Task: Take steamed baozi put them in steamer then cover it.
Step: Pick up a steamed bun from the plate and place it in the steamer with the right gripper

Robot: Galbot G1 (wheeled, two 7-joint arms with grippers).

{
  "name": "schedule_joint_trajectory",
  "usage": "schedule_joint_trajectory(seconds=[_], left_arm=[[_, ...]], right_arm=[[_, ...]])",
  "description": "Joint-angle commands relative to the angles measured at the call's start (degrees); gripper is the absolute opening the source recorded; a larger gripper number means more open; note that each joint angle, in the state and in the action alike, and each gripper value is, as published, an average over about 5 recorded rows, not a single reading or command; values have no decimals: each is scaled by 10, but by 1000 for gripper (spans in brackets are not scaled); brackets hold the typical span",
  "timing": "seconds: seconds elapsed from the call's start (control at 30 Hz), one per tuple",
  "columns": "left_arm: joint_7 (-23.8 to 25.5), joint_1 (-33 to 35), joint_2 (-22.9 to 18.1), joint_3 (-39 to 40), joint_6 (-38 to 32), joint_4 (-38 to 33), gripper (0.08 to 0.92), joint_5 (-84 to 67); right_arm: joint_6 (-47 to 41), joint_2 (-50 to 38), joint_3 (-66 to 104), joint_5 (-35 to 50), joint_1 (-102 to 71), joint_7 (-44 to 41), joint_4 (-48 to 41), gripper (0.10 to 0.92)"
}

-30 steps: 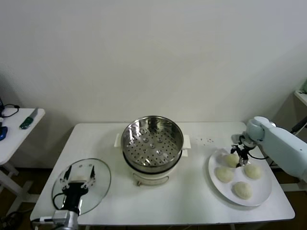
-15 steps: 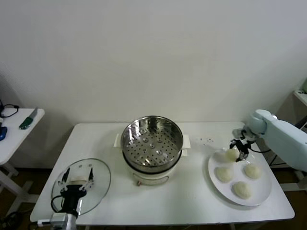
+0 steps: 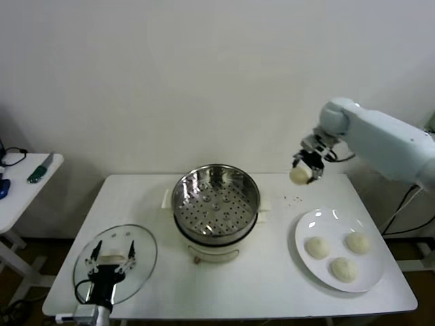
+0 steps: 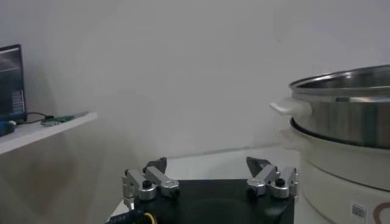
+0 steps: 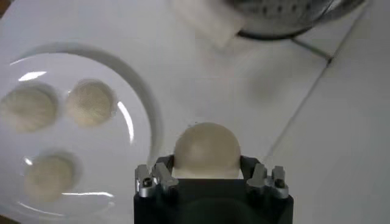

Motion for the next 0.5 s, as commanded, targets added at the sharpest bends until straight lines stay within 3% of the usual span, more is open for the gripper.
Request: schedule_joint_trajectory(seconds=[0.03, 0.5], left_arm=[[-1, 5, 7, 1, 2, -4, 823, 1], [-1, 8, 21, 6, 9, -18, 823, 3]], right_arm=[[101, 138, -49, -13, 88, -8, 16, 711], [196, 234, 46, -253, -31, 24, 8, 712]])
